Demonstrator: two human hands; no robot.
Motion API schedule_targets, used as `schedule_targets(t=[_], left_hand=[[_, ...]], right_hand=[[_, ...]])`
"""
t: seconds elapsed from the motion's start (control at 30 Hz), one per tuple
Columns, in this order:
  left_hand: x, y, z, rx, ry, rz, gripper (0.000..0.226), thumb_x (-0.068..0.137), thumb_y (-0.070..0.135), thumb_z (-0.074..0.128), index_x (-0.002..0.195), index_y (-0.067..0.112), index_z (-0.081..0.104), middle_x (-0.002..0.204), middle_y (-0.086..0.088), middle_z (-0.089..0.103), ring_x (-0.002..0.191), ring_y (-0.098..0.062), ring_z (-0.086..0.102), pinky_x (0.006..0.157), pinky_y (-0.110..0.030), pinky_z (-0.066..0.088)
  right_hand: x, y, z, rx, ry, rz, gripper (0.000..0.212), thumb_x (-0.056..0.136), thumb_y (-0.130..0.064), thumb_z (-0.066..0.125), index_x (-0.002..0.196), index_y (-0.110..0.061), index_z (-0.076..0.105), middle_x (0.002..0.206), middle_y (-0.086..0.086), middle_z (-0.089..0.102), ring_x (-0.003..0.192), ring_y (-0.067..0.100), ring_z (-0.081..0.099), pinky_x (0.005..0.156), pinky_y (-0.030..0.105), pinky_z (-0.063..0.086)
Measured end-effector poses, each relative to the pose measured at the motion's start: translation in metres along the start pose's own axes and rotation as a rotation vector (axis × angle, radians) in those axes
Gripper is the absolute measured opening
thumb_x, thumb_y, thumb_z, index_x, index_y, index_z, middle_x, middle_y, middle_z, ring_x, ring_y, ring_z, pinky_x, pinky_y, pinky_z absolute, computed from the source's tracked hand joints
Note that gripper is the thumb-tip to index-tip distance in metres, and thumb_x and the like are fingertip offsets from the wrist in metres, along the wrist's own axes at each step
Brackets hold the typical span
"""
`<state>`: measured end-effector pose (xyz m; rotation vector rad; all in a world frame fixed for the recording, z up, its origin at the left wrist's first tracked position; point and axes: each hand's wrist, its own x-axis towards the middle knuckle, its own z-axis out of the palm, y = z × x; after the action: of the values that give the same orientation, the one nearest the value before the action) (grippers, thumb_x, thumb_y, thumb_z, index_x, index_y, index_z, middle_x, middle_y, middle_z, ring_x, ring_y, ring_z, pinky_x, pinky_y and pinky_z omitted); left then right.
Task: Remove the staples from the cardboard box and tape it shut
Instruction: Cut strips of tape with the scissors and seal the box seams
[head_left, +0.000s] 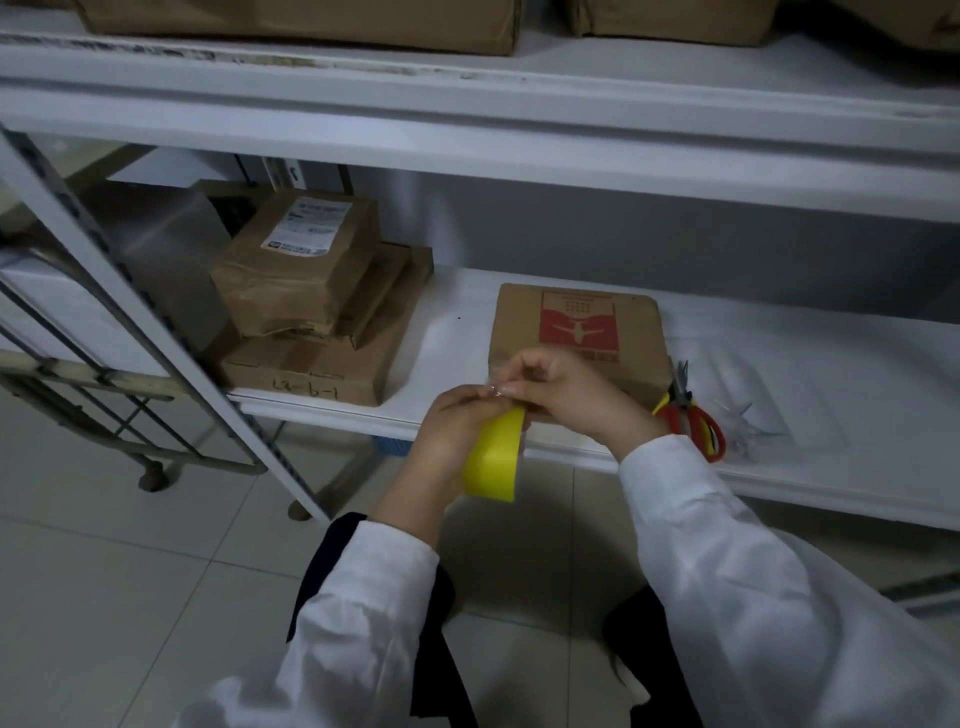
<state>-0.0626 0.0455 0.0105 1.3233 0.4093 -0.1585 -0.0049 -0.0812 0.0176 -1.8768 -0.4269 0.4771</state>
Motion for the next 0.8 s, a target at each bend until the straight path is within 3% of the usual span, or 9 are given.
schedule_targets(t=[0.1,0.17,0.23,0.3,0.37,0.5,0.6,0.73,0.8], left_hand=[[0.006,-0.005,0.001,0.036,-0.012,-0.028,0.019,0.085,-0.007,0.055,0.070,0.004,0.060,0.048,-0.002,0.065,0.044,-0.010,0.063,0.046,-0.019,0.051],[0.013,-0.009,0.003,0.071,-0.012,-0.038,0.021,0.085,-0.005,0.057,0.069,0.007,0.060,0.056,-0.003,0.066,0.053,-0.014,0.064,0.061,-0.024,0.055],[0.021,-0.012,0.005,0.094,0.023,-0.031,0.022,0.085,-0.002,0.060,0.068,0.012,0.061,0.072,-0.005,0.063,0.071,-0.019,0.059,0.085,-0.035,0.047],[0.027,-0.012,0.008,0.092,0.067,-0.057,0.023,0.085,0.000,0.061,0.068,0.015,0.061,0.079,-0.005,0.061,0.081,-0.023,0.057,0.093,-0.039,0.044],[0.031,-0.012,0.011,0.115,0.103,-0.073,0.023,0.084,0.004,0.063,0.066,0.018,0.062,0.083,-0.007,0.062,0.090,-0.027,0.057,0.097,-0.041,0.045],[0.043,-0.012,0.012,0.189,0.147,-0.072,0.017,0.083,0.011,0.065,0.067,0.017,0.063,0.081,-0.008,0.063,0.089,-0.028,0.059,0.095,-0.045,0.047],[0.048,-0.008,0.017,0.295,0.170,-0.061,0.019,0.085,0.022,0.065,0.068,0.014,0.060,0.090,-0.015,0.064,0.090,-0.030,0.062,0.091,-0.044,0.049],[0.056,-0.001,0.021,0.326,0.180,-0.091,0.023,0.088,0.026,0.061,0.068,0.016,0.057,0.081,-0.011,0.063,0.075,-0.027,0.062,0.071,-0.033,0.051],[0.060,0.001,0.020,0.348,0.194,-0.105,0.022,0.090,0.024,0.059,0.071,0.013,0.057,0.081,-0.009,0.061,0.076,-0.026,0.058,0.073,-0.029,0.047]], right_hand=[[0.002,0.009,-0.002,0.031,0.093,0.013,0.014,0.084,-0.003,0.066,0.093,-0.013,0.070,0.082,-0.003,0.066,0.079,0.011,0.062,0.083,0.029,0.050],[0.008,0.013,-0.004,-0.037,0.179,0.017,0.031,0.078,-0.004,0.073,0.108,-0.010,0.067,0.074,-0.006,0.061,0.072,0.007,0.058,0.077,0.023,0.048],[0.013,0.014,-0.008,-0.135,0.213,0.004,0.021,0.076,-0.008,0.076,0.094,-0.016,0.069,0.071,-0.007,0.059,0.067,0.005,0.056,0.071,0.021,0.046],[0.019,0.016,-0.010,-0.159,0.203,-0.024,0.014,0.078,-0.009,0.074,0.074,-0.021,0.066,0.073,-0.004,0.061,0.069,0.006,0.055,0.069,0.021,0.045],[0.022,0.017,-0.012,-0.164,0.210,-0.033,0.011,0.081,-0.009,0.070,0.074,-0.016,0.066,0.082,0.000,0.060,0.075,0.006,0.053,0.073,0.019,0.042],[0.037,0.027,-0.010,-0.177,0.262,-0.035,0.004,0.082,-0.008,0.069,0.081,-0.004,0.069,0.100,0.001,0.056,0.096,0.010,0.052,0.086,0.020,0.037],[0.044,0.035,-0.009,-0.198,0.331,-0.030,0.008,0.082,-0.014,0.070,0.078,-0.006,0.070,0.090,0.005,0.065,0.091,0.021,0.060,0.084,0.031,0.045],[0.049,0.033,-0.009,-0.239,0.396,0.027,0.010,0.084,-0.023,0.068,0.081,-0.014,0.071,0.085,-0.001,0.068,0.086,0.019,0.062,0.079,0.032,0.048],[0.052,0.031,-0.008,-0.280,0.413,0.046,0.010,0.083,-0.028,0.069,0.080,-0.019,0.071,0.090,-0.002,0.069,0.088,0.018,0.062,0.082,0.035,0.050]])
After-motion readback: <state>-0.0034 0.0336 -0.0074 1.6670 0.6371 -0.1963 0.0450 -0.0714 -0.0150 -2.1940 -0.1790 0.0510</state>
